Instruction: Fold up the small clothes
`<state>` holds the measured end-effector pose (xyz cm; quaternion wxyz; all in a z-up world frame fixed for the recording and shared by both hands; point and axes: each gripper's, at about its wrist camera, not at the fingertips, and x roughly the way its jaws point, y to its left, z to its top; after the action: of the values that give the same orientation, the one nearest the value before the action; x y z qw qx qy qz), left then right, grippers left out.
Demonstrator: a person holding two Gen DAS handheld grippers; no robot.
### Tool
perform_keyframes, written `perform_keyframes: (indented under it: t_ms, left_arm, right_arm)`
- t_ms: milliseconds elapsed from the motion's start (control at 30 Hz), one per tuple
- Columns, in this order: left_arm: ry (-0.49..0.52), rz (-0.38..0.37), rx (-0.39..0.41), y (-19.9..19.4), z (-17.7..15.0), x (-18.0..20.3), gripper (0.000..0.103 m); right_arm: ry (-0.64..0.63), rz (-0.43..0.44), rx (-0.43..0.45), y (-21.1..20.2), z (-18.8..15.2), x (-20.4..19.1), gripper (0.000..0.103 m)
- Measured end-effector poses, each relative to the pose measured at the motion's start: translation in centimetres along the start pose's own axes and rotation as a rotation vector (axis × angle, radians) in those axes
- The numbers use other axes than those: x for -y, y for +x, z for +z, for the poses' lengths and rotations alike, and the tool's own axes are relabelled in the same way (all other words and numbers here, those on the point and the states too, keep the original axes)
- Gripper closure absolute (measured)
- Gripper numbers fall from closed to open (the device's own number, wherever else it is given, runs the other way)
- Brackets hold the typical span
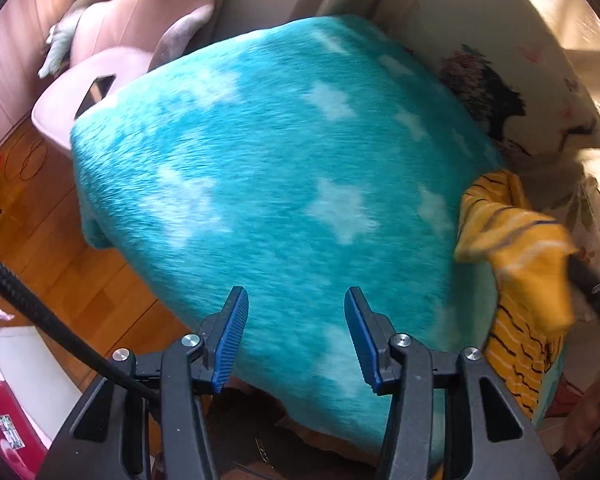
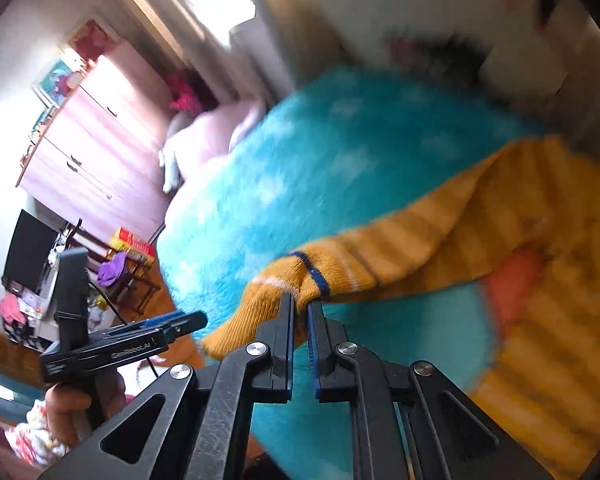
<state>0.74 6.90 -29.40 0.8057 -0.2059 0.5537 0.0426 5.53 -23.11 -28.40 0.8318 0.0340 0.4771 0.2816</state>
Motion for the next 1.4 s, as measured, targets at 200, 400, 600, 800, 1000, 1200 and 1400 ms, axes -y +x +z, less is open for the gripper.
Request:
perform_keyframes:
  t_ms: [200, 400, 600, 800, 1000, 1200, 1400]
  left_arm:
    - [0.072, -0.010, 0.047, -2.2, -2.9, 6.1, 0.052]
    - [0.138, -0.006, 0.035, -2.0, -6.2, 11.5, 0.052]
    - [0.209, 0.008, 0.027, -1.9, -9.5, 16.1, 0.051]
    - [0.250, 0.013, 0.004, -1.2, -11.7, 19.0, 0.050]
    - [0.274, 0.025, -0.043, -0.5, -13.6, 20.1, 0.050]
    - [0.323, -0.006, -0.039, 0.2, -11.8, 21.2, 0.050]
    - [0.346, -0.056, -0.038, 1.3, -9.3, 22.1, 0.050]
  right_arm:
    - [0.200, -0.197, 0.128, -12.1, -2.6, 14.6, 0.099]
    - [0.434, -0.681, 0.037, -17.2, -10.4, 32.5, 0.098]
    - [0.520, -0.625, 0.147, -20.0, -15.0, 34.9, 0.060]
    - [0.549, -0.457, 0.216, -20.1, -17.8, 35.1, 0.059]
    - [0.580, -0.365, 0.232, -18.0, -18.5, 35.1, 0.059]
    - [0.546, -0.364, 0.157, -15.9, -17.2, 33.6, 0.098]
    - [0.432, -0.556, 0.234, -19.8, -13.3, 31.3, 0.098]
